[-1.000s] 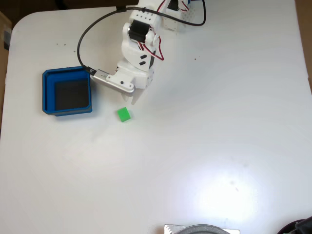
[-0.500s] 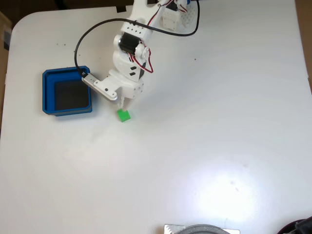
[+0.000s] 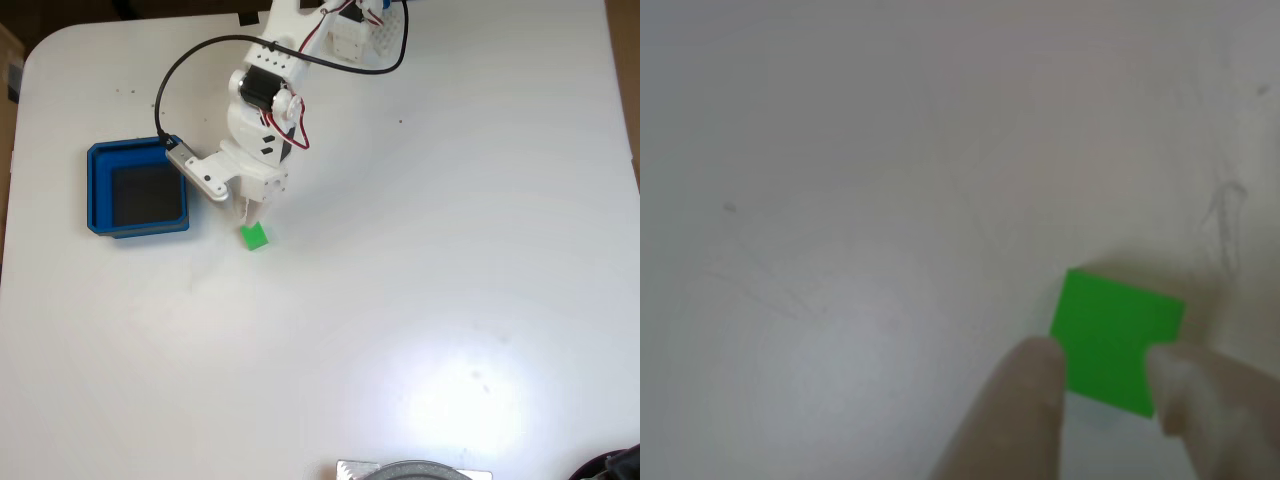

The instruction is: Pick up green cube and drop it in the blue box

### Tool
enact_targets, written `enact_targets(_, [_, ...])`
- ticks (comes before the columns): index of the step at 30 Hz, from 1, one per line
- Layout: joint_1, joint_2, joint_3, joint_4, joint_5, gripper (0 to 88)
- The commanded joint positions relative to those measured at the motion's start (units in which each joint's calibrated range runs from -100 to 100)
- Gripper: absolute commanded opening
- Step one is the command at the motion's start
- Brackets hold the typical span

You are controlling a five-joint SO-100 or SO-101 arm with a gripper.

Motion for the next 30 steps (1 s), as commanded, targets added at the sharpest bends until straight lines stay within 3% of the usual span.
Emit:
enact_targets(1, [0.45, -0.99, -3.21, 0.11, -0.10, 2.4])
enact_targets(30, [0.45, 3.02, -3.39, -0.14, -0.15, 2.4])
